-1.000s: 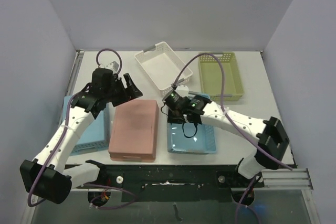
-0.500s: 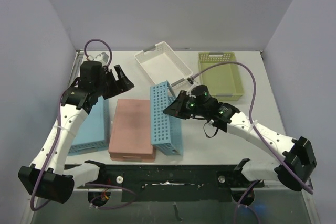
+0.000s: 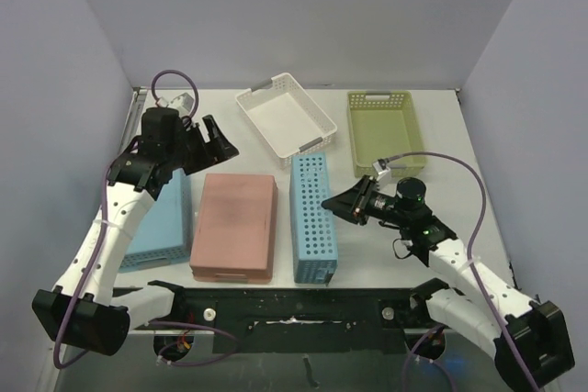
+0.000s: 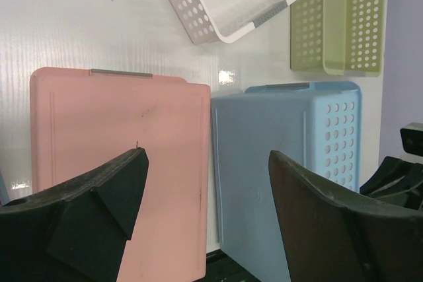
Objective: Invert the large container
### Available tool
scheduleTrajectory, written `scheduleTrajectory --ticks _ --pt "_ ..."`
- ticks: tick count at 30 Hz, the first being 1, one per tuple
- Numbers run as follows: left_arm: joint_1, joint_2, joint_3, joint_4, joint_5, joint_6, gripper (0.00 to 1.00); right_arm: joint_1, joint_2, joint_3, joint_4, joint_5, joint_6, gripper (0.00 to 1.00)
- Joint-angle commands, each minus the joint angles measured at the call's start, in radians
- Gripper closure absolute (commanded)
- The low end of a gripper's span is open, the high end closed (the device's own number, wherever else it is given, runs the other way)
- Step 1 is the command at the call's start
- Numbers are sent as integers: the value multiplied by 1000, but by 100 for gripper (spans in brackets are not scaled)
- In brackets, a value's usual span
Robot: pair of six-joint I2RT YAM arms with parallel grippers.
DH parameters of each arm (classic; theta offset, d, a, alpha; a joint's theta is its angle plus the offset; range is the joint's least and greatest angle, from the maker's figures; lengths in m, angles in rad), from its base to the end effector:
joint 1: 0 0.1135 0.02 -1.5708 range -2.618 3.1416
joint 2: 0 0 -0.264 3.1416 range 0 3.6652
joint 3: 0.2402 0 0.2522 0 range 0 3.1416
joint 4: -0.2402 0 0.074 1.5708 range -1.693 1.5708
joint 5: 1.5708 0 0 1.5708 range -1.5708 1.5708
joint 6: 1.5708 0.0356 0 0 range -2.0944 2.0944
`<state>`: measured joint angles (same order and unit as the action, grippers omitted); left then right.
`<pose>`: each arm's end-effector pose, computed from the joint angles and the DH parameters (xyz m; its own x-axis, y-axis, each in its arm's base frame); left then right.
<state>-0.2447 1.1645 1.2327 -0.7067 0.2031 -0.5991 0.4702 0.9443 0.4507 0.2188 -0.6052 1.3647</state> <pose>0.2344 -0.0659 0.3677 -0.7000 -0.3945 -0.5954 -0.0003 0.8338 -0.5521 0.1769 0.1126 0.2361 -0.8920 0.4496 -0.0458 0.0606 0.2196 0.9737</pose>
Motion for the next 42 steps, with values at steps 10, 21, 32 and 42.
scheduleTrajectory --ticks 10,21,32,42 --pt "4 17 -14 84 83 -7 27 -264 -186 31 -744 54 -399 53" --pt "-144 141 105 16 -119 64 27 -267 -116 47 -762 190 -464 35" --pt "-147 365 234 58 -404 20 25 -266 -84 260 -1006 494 -607 15" --pt "-180 726 521 69 -538 12 25 -261 -96 307 -1040 522 -580 10"
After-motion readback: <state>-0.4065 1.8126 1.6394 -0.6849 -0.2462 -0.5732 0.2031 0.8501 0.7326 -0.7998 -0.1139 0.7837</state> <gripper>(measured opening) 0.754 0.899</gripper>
